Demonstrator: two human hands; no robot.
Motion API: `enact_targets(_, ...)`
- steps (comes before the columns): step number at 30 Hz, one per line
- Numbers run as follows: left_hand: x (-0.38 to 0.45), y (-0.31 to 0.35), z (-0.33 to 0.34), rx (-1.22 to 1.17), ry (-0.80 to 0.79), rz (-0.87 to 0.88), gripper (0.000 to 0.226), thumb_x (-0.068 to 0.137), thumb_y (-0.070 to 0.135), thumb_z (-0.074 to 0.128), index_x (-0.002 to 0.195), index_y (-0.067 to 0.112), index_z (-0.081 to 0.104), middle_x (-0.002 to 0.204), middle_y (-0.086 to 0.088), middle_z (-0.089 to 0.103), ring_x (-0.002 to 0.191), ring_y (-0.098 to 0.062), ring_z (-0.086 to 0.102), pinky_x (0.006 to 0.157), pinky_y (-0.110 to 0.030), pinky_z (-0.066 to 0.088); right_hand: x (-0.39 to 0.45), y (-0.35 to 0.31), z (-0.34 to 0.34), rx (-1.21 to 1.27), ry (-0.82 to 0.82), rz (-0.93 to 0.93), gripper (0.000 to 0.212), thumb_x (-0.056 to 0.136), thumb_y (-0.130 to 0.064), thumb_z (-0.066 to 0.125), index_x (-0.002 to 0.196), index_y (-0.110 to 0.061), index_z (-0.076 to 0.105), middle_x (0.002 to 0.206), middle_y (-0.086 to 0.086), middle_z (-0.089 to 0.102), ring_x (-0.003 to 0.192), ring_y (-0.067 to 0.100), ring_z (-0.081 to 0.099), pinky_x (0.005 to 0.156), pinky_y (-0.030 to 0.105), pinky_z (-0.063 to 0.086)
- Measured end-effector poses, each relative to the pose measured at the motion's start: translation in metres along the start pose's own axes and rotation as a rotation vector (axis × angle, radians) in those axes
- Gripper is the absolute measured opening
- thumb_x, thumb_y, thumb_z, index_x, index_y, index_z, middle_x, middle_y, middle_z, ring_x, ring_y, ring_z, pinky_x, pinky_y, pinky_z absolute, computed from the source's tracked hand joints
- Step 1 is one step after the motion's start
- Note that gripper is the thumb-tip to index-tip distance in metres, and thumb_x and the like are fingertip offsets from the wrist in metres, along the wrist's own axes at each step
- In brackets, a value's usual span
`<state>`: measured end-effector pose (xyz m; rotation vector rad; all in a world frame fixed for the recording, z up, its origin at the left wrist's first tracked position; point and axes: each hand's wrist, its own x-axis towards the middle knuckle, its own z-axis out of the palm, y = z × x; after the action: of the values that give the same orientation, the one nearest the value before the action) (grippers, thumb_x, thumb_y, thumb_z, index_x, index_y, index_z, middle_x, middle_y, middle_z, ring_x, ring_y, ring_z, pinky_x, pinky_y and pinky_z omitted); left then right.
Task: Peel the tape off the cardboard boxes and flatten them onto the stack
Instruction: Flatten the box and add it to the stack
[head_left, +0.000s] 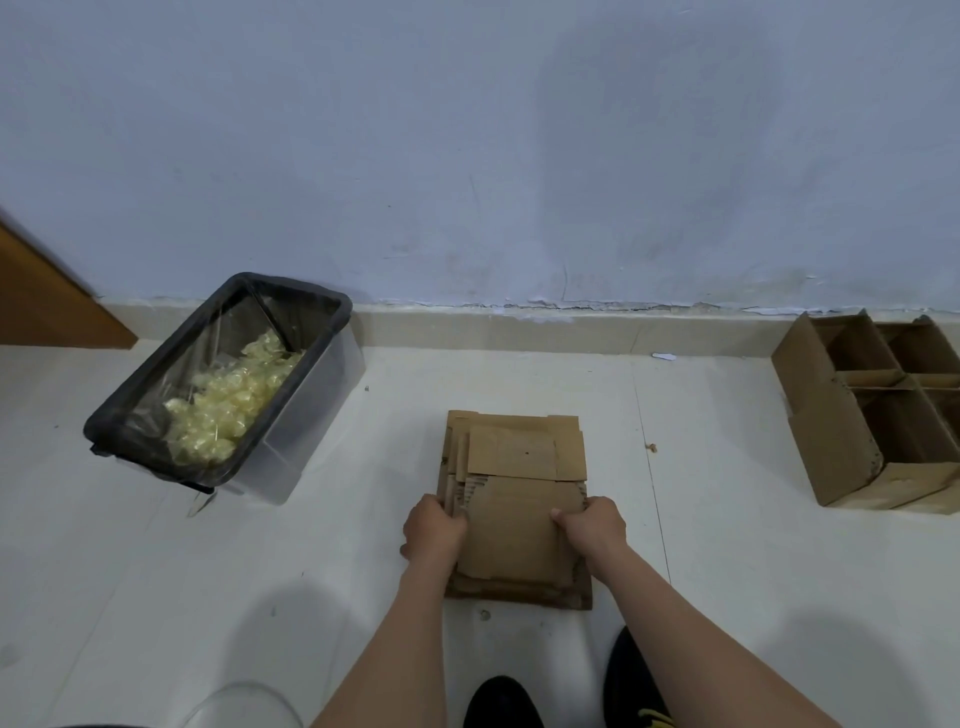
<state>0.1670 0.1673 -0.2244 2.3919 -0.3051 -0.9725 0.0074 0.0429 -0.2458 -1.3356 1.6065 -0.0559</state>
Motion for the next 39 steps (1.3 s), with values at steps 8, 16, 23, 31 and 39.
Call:
enact_targets(8,0.007,-0.002,-0.001,-0.204,-0.041,-0.006,0.038,0.087,0.047,0.075,0.102,0.015,0.063,0.112,-0.006,0.064,0.108,-0.027,0.059,0.099,-0.046,0.052,-0.004,0.000,-0.009,0.073,-0.030,-0.001,0.036,0.088,-0.023,0.074,0.117,-0.003,0.065,0.114,0.013,0.068,0.107,0.033,0.063,0.094,0.046,0.055)
enact_targets(16,0.007,-0.007,-0.002,-0.452,-0.101,-0.075,0.023,0.094,0.026,0.073,0.097,0.006,0.062,0.108,-0.017,0.070,0.102,-0.035,0.067,0.093,-0.054,0.057,-0.012,-0.001,-0.032,0.270,-0.125,0.063,0.026,0.095,-0.012,0.065,0.117,-0.001,0.058,0.099,0.009,0.062,0.091,0.027,0.060,0.084,0.040,0.055)
enact_targets(23,0.005,-0.004,-0.007,-0.452,-0.052,-0.072,0.026,0.098,0.025,0.066,0.102,0.002,0.057,0.108,-0.021,0.065,0.097,-0.033,0.062,0.082,-0.043,0.056,-0.006,0.008,-0.075,0.638,-0.138,0.064,0.028,0.097,-0.004,0.060,0.125,-0.006,0.055,0.115,0.015,0.066,0.103,0.033,0.064,0.095,0.049,0.052)
enact_targets(31,0.004,-0.005,-0.008,-0.311,0.061,0.024,0.022,0.091,0.030,0.075,0.085,0.009,0.071,0.088,-0.003,0.070,0.090,-0.027,0.065,0.090,-0.044,0.056,-0.005,0.012,-0.103,0.690,-0.059,0.041,0.031,0.098,-0.003,0.059,0.128,-0.006,0.057,0.120,0.014,0.066,0.104,0.031,0.064,0.093,0.043,0.052)
enact_targets(39,0.002,-0.002,-0.011,-0.413,0.124,-0.015,0.024,0.101,0.017,0.060,0.083,0.011,0.074,0.089,-0.006,0.072,0.086,-0.026,0.063,0.081,-0.036,0.052,-0.012,0.007,-0.097,0.733,-0.086,0.018,0.025,0.099,-0.005,0.057,0.124,-0.008,0.058,0.117,0.013,0.067,0.107,0.031,0.064,0.097,0.045,0.051)
